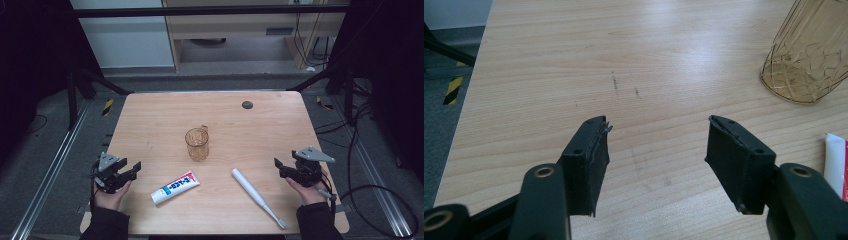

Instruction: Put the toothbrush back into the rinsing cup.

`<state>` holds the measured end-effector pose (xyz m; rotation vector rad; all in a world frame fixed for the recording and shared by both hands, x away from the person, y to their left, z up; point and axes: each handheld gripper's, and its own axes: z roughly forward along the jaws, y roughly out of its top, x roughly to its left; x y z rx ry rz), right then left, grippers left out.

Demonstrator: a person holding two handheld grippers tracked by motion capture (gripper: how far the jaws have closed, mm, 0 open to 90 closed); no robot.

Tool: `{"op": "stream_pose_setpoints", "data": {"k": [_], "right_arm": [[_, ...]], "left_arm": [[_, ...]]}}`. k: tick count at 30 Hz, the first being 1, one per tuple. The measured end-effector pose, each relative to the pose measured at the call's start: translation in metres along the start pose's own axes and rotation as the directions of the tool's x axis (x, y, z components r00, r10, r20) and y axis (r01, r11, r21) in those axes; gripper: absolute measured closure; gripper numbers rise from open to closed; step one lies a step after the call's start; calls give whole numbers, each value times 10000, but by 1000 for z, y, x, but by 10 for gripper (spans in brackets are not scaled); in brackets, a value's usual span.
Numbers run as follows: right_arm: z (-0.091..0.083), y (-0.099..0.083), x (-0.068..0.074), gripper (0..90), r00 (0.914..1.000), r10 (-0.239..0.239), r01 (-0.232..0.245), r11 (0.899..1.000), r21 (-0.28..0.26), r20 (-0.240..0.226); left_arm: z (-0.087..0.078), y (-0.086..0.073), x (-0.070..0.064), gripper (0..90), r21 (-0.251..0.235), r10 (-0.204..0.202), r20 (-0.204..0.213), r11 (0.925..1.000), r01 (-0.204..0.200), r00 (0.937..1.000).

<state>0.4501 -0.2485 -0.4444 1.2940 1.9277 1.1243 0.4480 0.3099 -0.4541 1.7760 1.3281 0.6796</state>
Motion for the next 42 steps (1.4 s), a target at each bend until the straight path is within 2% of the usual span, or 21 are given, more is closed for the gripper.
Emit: {"op": "stream_pose_setpoints", "data": {"k": [4,11,17,19,24,28,36,42], "right_arm": [[-2,1,2,309,10000,-40,41,10000,60,-66],[-6,3,10,395,9987,-122,141,9992,386,-486],[-9,2,15,458,9974,-324,366,9972,646,-650],[-13,0,19,499,9956,-335,404,9961,789,-874],[-18,-5,23,546,9936,-394,502,9935,1022,-1055],[-22,-11,29,601,9903,-424,604,9890,1347,-1321],[-26,-18,39,681,9845,-447,724,9843,1610,-1697],[-25,-26,53,767,9714,-422,916,9744,2052,-2336]], "left_arm": [[0,0,0,426,34,-4,-3,10000,4,10000],[-1,0,-1,477,84,1,-16,10000,-1,10000],[-1,-1,-2,505,198,93,18,9998,-93,10000],[-1,-1,-2,514,228,126,8,9997,-126,9999],[0,-1,-3,542,299,113,41,9995,-114,9999],[0,-1,-4,556,352,199,40,9992,-200,9998],[0,-1,-5,571,423,279,-22,9987,-278,9996],[0,-1,-5,572,426,287,-32,9987,-285,9996]]}}
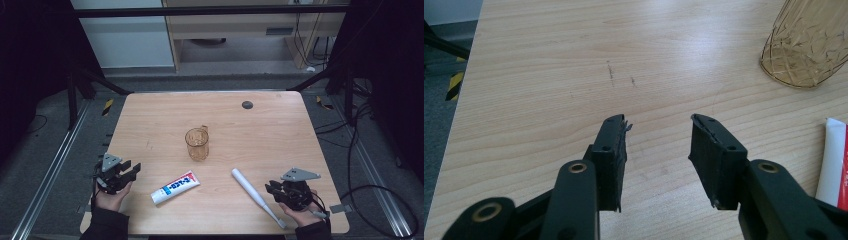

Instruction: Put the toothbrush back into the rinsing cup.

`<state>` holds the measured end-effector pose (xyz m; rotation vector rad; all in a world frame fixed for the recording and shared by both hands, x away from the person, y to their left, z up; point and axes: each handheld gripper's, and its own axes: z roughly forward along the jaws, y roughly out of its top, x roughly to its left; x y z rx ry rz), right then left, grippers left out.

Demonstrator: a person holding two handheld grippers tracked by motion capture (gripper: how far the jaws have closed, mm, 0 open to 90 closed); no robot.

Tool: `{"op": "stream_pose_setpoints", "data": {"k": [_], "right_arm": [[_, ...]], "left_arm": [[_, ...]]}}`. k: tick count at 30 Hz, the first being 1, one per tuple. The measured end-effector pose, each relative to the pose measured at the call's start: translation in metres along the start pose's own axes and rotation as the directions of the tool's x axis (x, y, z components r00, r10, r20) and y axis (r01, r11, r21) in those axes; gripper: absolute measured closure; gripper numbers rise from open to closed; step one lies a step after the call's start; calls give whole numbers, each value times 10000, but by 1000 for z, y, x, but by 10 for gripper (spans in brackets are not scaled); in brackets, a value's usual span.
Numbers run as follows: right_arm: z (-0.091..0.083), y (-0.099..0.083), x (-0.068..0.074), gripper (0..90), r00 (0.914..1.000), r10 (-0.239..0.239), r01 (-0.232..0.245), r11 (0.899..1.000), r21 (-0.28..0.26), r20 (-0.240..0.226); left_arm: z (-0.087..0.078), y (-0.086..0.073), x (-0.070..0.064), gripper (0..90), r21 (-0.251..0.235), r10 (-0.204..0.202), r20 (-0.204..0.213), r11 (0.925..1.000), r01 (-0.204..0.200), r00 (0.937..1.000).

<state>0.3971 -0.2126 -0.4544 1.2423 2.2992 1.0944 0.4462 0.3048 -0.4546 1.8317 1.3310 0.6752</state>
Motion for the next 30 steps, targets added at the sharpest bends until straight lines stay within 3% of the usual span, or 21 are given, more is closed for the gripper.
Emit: {"op": "stream_pose_setpoints", "data": {"k": [13,30], "right_arm": [[7,-10,14,889,9976,-163,203,9980,602,-670],[16,-20,26,898,9919,-462,635,9871,1472,-1186]], "left_arm": [[1,0,-1,578,43,27,7,10000,-27,10000],[2,0,-1,582,116,57,30,9999,-58,10000]]}}
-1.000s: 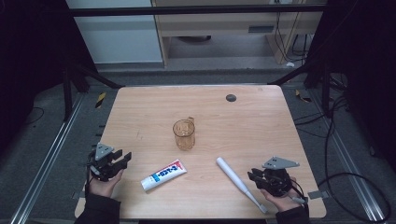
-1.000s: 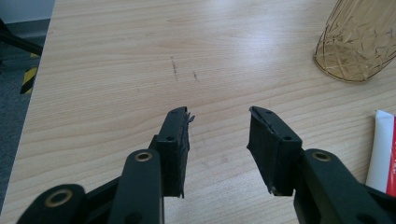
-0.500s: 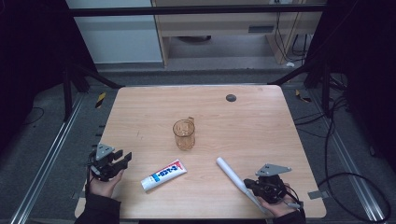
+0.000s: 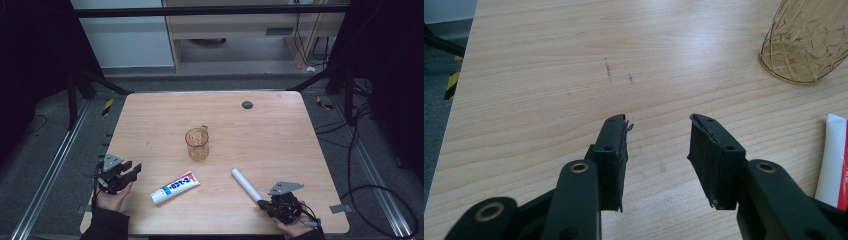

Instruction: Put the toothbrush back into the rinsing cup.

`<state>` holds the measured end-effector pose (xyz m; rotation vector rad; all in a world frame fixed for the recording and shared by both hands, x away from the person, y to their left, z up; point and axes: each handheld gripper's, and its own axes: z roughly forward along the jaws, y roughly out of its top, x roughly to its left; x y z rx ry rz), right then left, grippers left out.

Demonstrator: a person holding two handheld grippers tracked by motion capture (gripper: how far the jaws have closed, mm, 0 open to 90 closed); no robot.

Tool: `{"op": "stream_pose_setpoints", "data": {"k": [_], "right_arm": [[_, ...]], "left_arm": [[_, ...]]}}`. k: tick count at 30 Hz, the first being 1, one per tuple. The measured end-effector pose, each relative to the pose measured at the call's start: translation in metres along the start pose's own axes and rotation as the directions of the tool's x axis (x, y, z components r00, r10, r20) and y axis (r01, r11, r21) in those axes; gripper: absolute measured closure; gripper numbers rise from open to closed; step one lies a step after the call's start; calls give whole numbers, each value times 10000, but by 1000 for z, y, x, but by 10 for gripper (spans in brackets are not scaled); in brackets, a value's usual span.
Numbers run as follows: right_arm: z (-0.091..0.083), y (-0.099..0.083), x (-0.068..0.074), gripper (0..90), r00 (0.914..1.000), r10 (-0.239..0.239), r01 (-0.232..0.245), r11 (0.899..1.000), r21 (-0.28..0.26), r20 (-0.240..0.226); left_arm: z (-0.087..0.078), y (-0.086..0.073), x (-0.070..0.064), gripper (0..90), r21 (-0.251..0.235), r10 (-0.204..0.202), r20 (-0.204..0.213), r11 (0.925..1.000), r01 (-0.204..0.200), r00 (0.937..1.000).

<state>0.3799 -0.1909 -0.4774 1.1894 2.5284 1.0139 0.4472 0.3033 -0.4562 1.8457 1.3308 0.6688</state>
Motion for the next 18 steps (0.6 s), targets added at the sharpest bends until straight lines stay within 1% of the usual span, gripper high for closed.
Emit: {"op": "stream_pose_setpoints", "data": {"k": [5,6,16,18], "right_arm": [[2,-1,0,896,10000,-42,42,9999,167,8],[3,-1,0,896,10000,-27,25,9997,256,68],[3,-3,-5,895,9994,-35,20,9991,423,348],[3,-3,-5,895,9992,39,-56,9991,428,409]], "left_arm": [[0,0,0,582,1,-5,-4,10000,5,10000],[0,0,0,582,2,-10,-5,10000,10,10000],[0,0,1,582,16,-7,1,10000,7,10000],[0,0,1,582,18,-11,-1,10000,11,10000]]}}
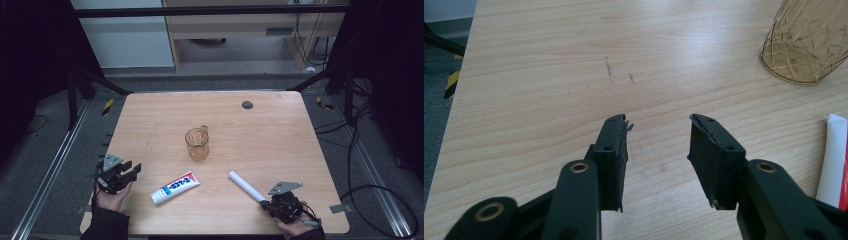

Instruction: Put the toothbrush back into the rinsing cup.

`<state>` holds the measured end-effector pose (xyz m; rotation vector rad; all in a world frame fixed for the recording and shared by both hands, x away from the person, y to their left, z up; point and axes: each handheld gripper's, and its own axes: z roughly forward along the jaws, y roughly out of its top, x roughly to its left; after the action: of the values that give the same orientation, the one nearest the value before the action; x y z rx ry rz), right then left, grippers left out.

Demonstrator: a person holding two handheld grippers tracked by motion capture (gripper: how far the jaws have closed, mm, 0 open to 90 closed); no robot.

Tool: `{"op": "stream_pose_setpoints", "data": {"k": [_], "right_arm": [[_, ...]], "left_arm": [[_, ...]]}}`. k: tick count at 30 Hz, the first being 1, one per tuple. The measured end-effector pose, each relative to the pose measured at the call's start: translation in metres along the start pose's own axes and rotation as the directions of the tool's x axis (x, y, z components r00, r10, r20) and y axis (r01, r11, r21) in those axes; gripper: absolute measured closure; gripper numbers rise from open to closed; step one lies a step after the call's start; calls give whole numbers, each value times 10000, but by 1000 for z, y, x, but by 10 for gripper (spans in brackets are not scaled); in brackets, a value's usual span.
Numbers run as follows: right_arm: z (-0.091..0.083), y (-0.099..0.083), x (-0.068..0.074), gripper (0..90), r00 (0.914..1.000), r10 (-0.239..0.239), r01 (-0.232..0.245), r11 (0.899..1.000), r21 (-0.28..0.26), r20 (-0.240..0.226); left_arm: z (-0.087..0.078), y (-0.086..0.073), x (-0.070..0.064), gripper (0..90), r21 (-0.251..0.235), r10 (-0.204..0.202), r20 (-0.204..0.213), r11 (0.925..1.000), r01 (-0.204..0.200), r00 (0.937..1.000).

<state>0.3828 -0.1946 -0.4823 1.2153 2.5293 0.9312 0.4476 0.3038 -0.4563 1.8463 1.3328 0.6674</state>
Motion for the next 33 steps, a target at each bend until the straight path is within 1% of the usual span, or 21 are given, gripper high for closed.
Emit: {"op": "stream_pose_setpoints", "data": {"k": [4,8,12,14,16,17,25,28,33], "right_arm": [[0,-1,-2,896,9999,-5,4,10000,67,152],[-1,-2,-4,896,9993,146,-151,9998,139,332],[-3,-4,-6,896,9989,130,-138,9997,176,457],[-4,-6,-7,897,9983,222,-232,9996,182,546],[-5,-7,-9,897,9973,368,-379,9991,173,634],[-5,-8,-10,897,9970,337,-350,9992,178,692],[-7,-10,-16,897,9938,556,-578,9981,203,964],[-8,-11,-19,897,9910,700,-726,9972,193,1138],[-8,-12,-25,898,9877,783,-807,9967,123,1353]], "left_arm": [[0,0,0,583,5,1,0,10000,-1,10000],[0,0,0,582,11,-3,-7,10000,3,10000],[0,0,0,582,19,-7,-14,10000,7,10000],[0,0,0,582,15,-3,-8,10000,3,10000],[0,0,0,582,40,16,-5,10000,-16,10000],[0,0,0,582,45,12,-3,10000,-12,10000],[0,0,1,584,55,12,-8,10000,-12,10000],[0,0,1,585,45,1,-6,10000,-1,10000],[0,0,0,584,54,13,-11,10000,-13,10000]]}}
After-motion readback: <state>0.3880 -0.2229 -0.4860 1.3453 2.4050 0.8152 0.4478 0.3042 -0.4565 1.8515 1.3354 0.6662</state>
